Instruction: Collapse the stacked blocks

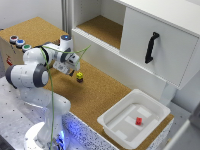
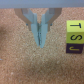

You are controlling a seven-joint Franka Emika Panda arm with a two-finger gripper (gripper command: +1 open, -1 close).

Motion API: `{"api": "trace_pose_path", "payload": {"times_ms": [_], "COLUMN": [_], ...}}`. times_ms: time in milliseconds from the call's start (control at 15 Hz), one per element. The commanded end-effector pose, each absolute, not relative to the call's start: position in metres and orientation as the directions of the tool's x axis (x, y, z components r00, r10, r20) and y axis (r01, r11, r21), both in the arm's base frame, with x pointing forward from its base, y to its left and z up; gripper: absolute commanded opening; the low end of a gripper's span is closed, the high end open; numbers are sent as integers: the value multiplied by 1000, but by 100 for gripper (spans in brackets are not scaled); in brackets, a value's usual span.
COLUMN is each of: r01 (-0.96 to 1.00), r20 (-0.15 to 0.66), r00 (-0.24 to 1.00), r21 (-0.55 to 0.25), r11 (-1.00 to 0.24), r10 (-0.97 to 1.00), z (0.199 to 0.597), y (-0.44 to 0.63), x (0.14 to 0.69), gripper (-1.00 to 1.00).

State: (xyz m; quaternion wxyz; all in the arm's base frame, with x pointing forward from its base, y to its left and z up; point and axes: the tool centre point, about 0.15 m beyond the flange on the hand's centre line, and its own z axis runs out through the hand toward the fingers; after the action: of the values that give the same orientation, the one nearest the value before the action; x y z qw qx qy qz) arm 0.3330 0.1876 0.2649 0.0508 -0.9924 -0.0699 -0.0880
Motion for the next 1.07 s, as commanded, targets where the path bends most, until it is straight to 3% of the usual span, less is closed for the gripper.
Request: {"api": "trace_pose_path", "payload": {"times_ms": [0, 600, 1000], "r01": [108, 23, -237], "r20": [199, 214, 281], "r00": [975, 977, 935], "r21": [-61, 8, 44], "r11": [-992, -1000, -970], "r10": [94, 24, -216], "z": [244, 235, 262], "y": [195, 164, 51], "x": [364, 391, 388], "gripper": [-100, -100, -100]}}
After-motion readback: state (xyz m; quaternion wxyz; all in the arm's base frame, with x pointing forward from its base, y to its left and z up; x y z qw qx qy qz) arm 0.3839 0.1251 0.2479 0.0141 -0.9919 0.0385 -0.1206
